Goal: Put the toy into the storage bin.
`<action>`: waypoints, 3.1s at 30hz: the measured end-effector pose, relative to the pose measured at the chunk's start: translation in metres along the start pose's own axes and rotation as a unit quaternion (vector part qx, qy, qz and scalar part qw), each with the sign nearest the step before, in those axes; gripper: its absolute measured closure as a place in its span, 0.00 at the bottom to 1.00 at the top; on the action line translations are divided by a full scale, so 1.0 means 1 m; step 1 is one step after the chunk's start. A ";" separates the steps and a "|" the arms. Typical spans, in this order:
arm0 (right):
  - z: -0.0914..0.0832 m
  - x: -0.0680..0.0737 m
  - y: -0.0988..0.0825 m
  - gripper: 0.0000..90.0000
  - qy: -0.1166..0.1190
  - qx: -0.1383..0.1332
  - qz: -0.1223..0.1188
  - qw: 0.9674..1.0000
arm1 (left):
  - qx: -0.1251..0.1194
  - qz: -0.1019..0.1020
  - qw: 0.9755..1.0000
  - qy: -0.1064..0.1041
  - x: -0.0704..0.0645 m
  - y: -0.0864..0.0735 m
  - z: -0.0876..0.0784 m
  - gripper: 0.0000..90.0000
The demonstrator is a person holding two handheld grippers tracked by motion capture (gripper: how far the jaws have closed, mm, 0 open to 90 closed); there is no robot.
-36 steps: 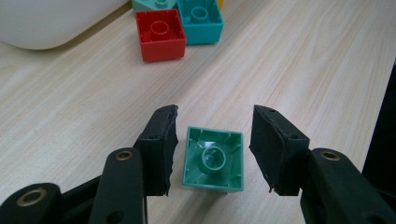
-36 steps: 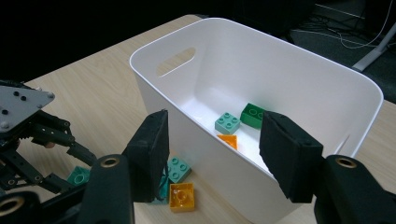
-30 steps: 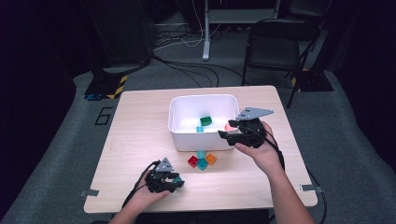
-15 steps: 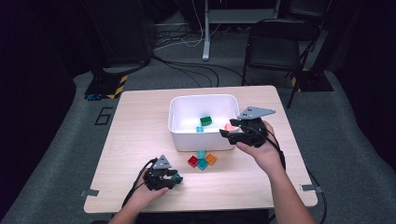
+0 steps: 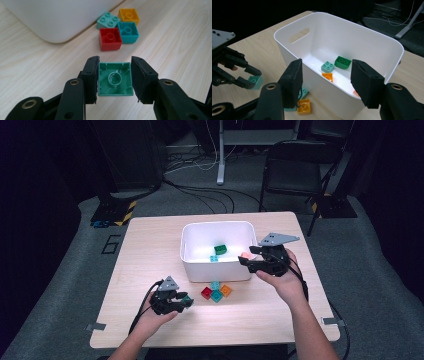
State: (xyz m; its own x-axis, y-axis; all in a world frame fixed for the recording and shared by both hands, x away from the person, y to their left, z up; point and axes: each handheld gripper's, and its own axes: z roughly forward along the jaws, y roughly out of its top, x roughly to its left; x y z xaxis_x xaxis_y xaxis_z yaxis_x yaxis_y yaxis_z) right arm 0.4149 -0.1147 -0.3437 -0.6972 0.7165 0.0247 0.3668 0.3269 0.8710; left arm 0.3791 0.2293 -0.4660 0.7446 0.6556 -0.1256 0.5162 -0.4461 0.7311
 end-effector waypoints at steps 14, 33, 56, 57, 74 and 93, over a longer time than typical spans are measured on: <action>-0.004 -0.004 0.000 0.47 0.001 -0.006 0.008 1.000 | -0.013 0.003 1.000 0.008 0.013 0.040 -0.021 0.65; -0.006 -0.008 -0.001 0.47 0.002 -0.009 0.014 1.000 | -0.027 0.011 1.000 0.001 0.016 0.100 -0.049 0.65; -0.008 -0.011 -0.002 0.47 0.000 -0.013 0.016 1.000 | -0.049 0.012 0.999 0.005 0.027 0.162 -0.045 0.65; -0.008 -0.011 -0.002 0.47 -0.001 -0.013 0.017 1.000 | -0.049 0.013 0.999 0.005 0.028 0.164 -0.044 0.65; -0.011 -0.014 -0.003 0.47 -0.003 -0.016 0.019 1.000 | -0.038 0.004 0.999 0.013 0.044 0.191 -0.007 0.65; -0.014 -0.017 -0.003 0.47 -0.005 -0.023 0.024 0.999 | -0.027 0.004 1.000 0.016 0.052 0.217 0.049 0.65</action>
State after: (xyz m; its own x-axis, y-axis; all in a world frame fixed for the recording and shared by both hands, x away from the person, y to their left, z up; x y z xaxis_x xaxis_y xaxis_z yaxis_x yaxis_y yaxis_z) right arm 0.4173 -0.1363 -0.3397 -0.6732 0.7368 0.0632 0.3719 0.2634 0.8901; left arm 0.5506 0.1368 -0.3468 0.7337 0.6722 -0.0988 0.4867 -0.4186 0.7668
